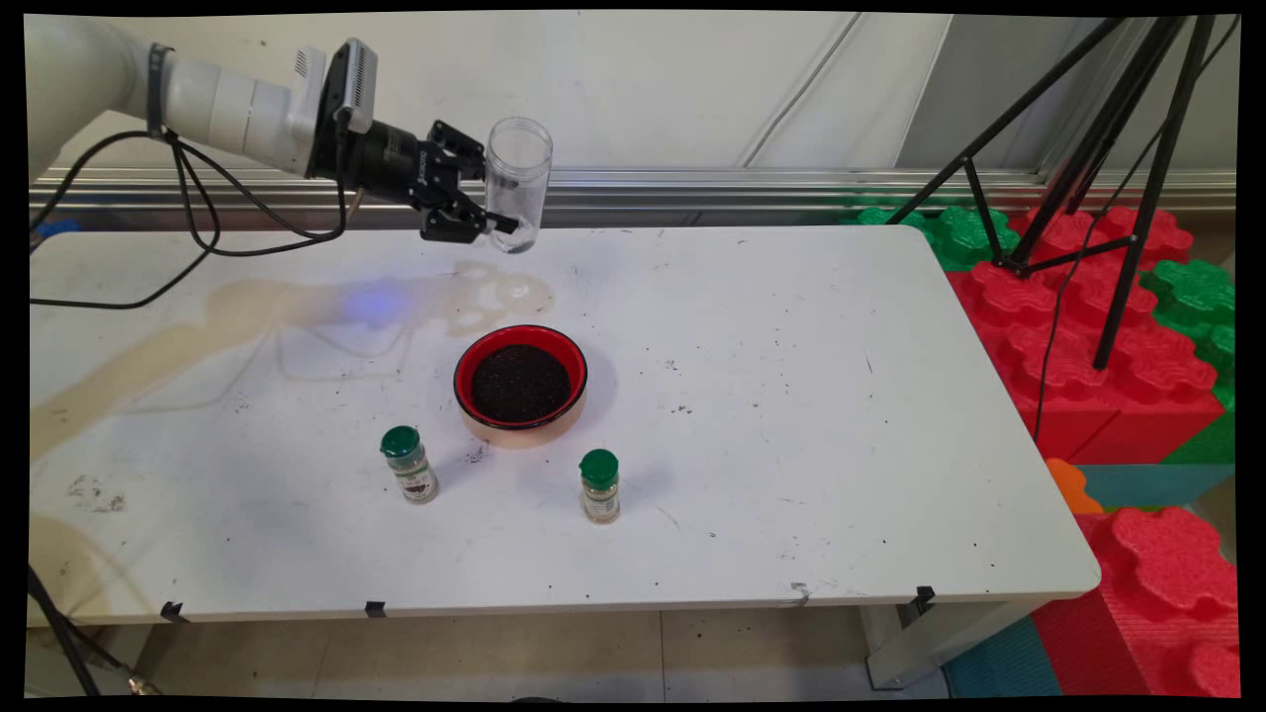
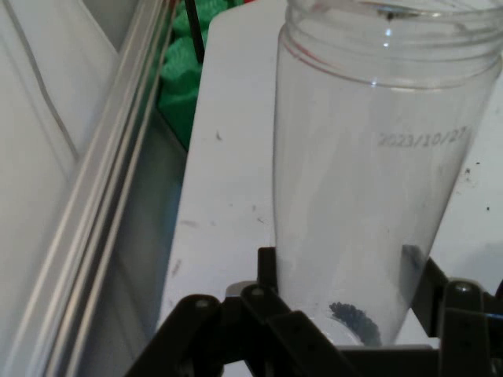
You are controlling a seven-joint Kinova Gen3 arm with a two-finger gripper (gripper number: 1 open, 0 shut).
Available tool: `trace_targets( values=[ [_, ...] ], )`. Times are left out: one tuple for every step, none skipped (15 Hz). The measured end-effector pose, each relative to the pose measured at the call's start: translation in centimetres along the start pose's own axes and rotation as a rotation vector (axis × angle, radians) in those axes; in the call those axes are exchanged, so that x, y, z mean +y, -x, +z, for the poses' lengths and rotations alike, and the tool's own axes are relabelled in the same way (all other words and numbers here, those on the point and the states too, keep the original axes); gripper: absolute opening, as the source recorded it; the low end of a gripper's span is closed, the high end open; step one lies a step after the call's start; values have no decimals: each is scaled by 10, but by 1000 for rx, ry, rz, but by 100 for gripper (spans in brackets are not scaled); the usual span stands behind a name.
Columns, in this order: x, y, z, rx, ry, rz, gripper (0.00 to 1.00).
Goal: Pour the black seasoning powder in the red bowl, then place the picked object on the table
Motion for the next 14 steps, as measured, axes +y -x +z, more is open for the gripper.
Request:
trace_targets(
  values=[
    [0, 4, 3, 0, 5, -26, 0],
    [0, 7, 4, 0, 7, -43, 0],
    [0, 10, 6, 0, 10, -60, 0],
    [0, 15, 9, 0, 14, -87, 0],
    [0, 19, 12, 0, 18, -108, 0],
    [0, 24, 15, -1, 22, -130, 0],
    [1, 29, 18, -2, 26, -150, 0],
    [1, 33, 20, -3, 29, -166, 0],
    [2, 37, 23, -5, 32, -181, 0],
    [3, 43, 27, -6, 36, -205, 0],
    [3, 48, 29, -7, 38, -220, 0],
    [4, 51, 32, -7, 39, -232, 0],
    [5, 56, 34, -6, 41, -247, 0],
    [6, 60, 37, -6, 41, -259, 0]
  ],
)
